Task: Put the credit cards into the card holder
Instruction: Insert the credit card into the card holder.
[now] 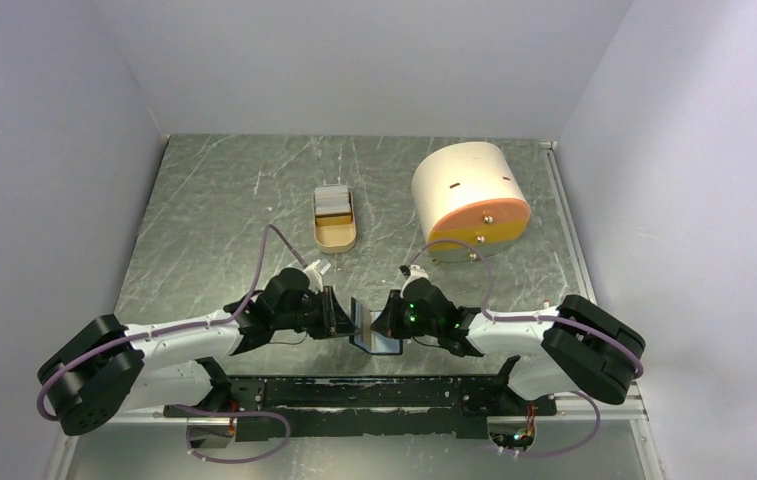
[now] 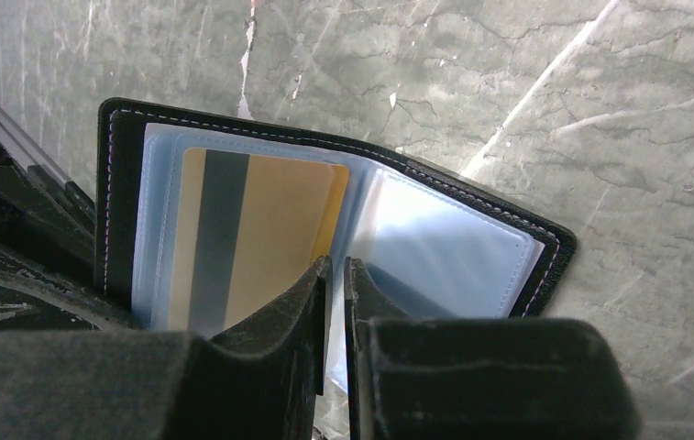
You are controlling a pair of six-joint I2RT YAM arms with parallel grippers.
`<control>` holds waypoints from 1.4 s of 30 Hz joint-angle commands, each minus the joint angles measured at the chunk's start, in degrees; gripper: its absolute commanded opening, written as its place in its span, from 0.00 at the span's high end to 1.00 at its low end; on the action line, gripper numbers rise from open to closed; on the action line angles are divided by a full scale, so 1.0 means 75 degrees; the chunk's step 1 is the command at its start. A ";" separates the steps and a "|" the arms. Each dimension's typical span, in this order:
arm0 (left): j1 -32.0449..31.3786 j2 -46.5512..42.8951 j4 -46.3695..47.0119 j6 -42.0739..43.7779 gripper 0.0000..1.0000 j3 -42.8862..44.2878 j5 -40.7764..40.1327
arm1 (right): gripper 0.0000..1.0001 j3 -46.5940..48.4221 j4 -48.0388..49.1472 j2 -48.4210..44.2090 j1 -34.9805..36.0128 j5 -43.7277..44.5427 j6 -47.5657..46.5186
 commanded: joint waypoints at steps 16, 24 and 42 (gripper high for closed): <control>-0.0044 0.0256 0.1837 -0.0025 0.90 -0.0321 0.0607 | 0.86 -0.0182 0.0381 0.0161 0.0049 -0.0003 0.0031; -0.0051 0.0735 0.2027 0.0022 0.89 -0.0225 0.0781 | 0.86 -0.0178 0.0451 0.0262 0.0059 -0.0047 0.0007; -0.0090 0.1343 -0.0599 0.0127 0.87 0.0642 -0.0318 | 0.80 -0.0209 0.0034 -0.0074 0.0060 0.0241 -0.0063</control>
